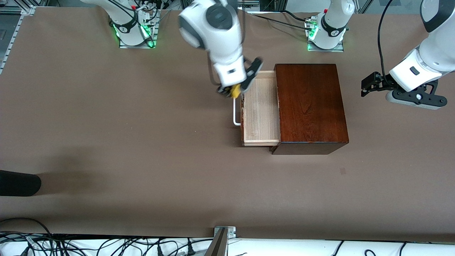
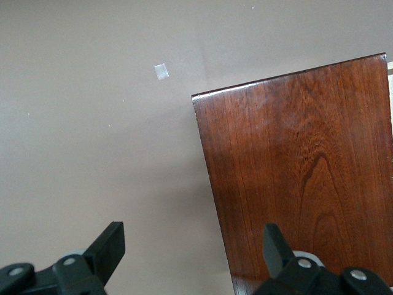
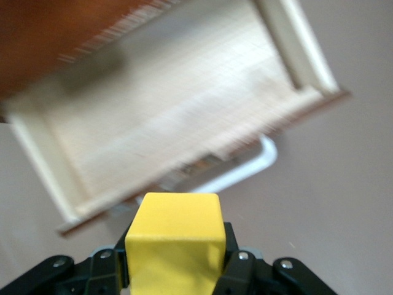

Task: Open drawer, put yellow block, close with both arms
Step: 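Lift the yellow cube with the right gripper and carry it over the drawer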

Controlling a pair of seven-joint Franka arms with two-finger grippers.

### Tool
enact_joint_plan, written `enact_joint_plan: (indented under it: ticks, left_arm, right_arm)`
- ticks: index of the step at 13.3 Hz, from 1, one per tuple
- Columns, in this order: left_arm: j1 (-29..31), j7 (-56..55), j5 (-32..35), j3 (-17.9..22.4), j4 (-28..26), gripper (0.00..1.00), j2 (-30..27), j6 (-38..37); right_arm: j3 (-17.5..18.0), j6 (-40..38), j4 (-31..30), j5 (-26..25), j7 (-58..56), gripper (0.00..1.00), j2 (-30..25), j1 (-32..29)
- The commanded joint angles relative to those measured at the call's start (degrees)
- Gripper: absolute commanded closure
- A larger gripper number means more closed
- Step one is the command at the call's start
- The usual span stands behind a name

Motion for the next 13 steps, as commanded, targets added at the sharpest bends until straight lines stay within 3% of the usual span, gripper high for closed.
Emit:
enact_joint_plan:
  ticks: [1,8,13]
  left_arm:
    - [0.37,0.38,0.24,-0.42,2.19,0.00,1.05,-1.45]
    - [0.46,0.46,0.24,-0.42,2.19,0.00,1.05,-1.54]
    - [0.28,0.38,0.24,-0.42,2.27,0.00,1.05,-1.54]
  right_arm:
    - [-0.93,1.04,4.52,-4.41,-0.82,1.00,3.16,4.49]
    - [-0.67,9.22,4.70,-10.85,-2.67,1.00,11.07,7.76]
    - [-1.11,10.81,5.22,-13.06,-7.76,1.00,13.45,7.58]
